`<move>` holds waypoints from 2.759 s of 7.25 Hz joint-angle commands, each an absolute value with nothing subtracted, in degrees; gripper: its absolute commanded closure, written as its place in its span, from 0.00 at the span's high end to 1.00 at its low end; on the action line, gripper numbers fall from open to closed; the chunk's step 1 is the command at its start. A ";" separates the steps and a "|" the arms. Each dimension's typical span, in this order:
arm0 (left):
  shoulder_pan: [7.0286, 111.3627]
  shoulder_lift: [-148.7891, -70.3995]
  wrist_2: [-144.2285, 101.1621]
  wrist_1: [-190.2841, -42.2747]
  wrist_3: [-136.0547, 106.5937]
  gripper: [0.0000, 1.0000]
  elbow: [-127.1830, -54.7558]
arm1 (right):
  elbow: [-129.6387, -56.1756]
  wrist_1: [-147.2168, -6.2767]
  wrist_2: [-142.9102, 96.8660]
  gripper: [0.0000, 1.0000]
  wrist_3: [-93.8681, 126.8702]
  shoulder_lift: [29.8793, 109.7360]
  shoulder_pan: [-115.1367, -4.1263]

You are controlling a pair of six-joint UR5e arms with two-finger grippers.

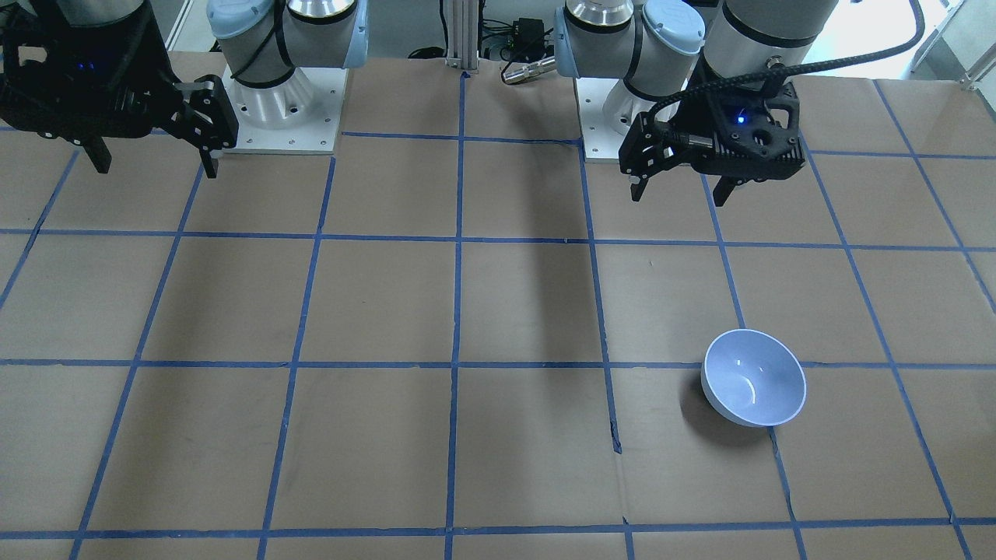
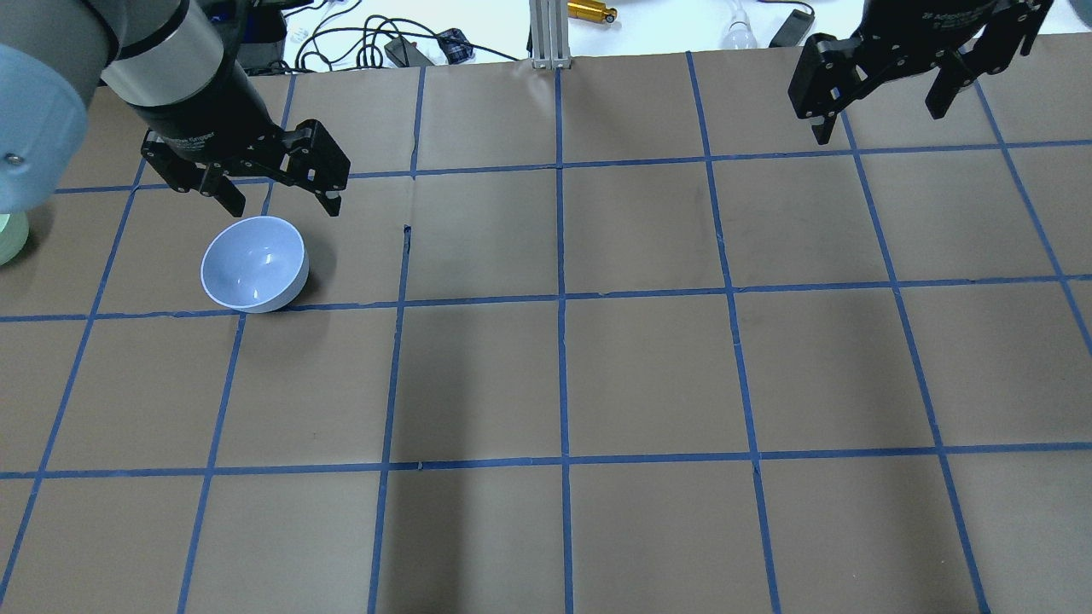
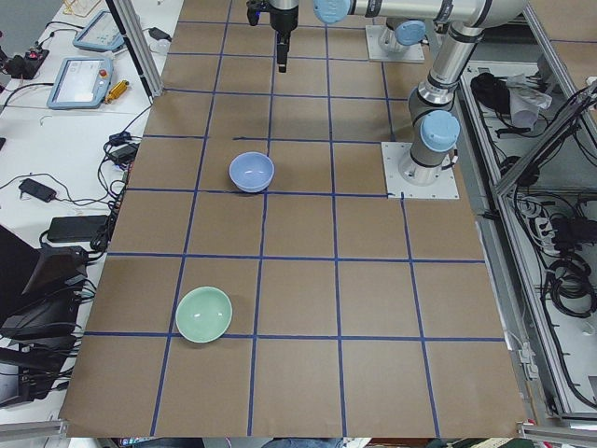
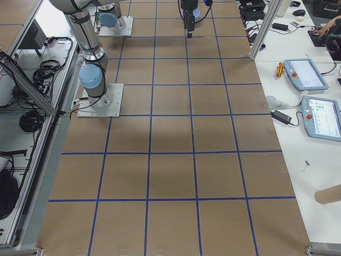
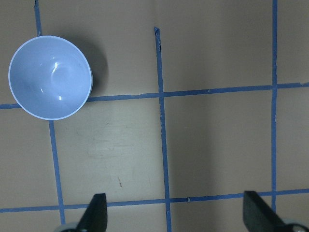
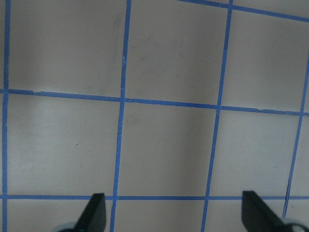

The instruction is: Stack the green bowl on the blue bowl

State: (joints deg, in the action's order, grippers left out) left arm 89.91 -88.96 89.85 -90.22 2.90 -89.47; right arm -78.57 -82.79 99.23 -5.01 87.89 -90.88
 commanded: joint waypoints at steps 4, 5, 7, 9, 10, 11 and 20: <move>89.91 -89.03 89.91 -90.26 3.43 1.00 -89.47 | -78.57 -82.79 99.23 1.00 -5.01 87.89 -90.88; 89.91 -88.69 89.91 -90.26 3.43 1.00 -89.47 | -78.57 -82.79 99.23 1.00 -5.01 87.89 -90.88; 89.74 -88.86 89.91 -90.26 3.95 1.00 -89.56 | -78.57 -82.79 99.23 1.00 -5.01 87.89 -90.88; 88.78 -89.03 90.26 -90.18 9.64 1.00 -89.74 | -78.57 -82.79 99.23 1.00 -5.01 87.89 -90.88; 88.60 -88.95 90.52 -90.18 9.93 1.00 -89.56 | -78.57 -82.79 99.23 1.00 -5.01 87.89 -90.88; 87.03 -89.12 92.79 -90.09 13.76 1.00 -89.82 | -78.57 -82.79 99.23 1.00 -5.01 87.89 -90.88; 52.17 -102.01 90.44 -77.27 78.60 1.00 -89.21 | -78.57 -82.79 99.23 1.00 -5.01 87.89 -90.88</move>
